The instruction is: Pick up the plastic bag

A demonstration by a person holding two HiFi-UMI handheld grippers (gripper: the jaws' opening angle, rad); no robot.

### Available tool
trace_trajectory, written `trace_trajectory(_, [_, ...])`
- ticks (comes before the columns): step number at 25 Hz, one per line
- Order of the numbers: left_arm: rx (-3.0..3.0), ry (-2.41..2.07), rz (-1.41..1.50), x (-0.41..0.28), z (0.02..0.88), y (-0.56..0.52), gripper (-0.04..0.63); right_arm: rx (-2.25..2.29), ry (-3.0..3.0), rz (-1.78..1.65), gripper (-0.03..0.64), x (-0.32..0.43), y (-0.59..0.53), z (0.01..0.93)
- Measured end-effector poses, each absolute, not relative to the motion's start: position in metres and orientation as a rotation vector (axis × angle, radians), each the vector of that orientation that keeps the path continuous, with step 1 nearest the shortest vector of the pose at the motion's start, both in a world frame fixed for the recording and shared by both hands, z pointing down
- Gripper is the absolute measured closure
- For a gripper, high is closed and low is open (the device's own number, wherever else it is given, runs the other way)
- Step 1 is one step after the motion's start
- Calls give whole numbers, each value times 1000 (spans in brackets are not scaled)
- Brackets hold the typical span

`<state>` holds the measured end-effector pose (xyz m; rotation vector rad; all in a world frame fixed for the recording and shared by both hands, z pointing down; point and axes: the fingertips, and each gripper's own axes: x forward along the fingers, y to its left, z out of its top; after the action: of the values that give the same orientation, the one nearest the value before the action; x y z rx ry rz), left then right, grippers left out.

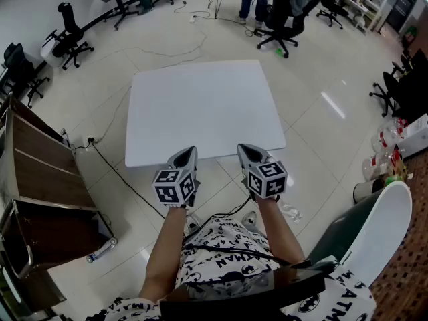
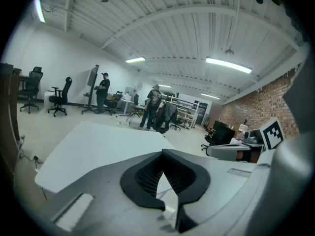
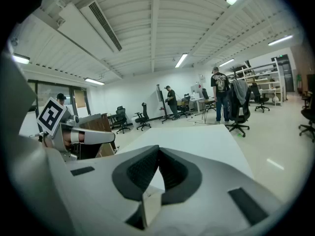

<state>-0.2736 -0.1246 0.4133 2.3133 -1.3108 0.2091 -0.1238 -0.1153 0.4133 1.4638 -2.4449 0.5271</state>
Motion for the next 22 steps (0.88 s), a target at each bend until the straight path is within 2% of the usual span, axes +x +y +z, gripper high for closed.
trace_trajectory(10, [2370, -1187, 280, -225, 426, -128, 595, 1561, -2434, 598, 606, -90, -112, 426])
trace_trajectory(18, [2441, -916, 442, -121, 463, -109, 595, 1755, -2317, 795, 583, -6, -77, 481])
trace_trajectory(20, [2460, -849, 474, -85, 475, -106, 595, 1772, -2272, 847, 482, 22, -70, 504])
trace_trajectory(22, [2476, -771, 524, -45, 490, -97, 595, 1799, -2189, 886, 480, 57, -57, 530])
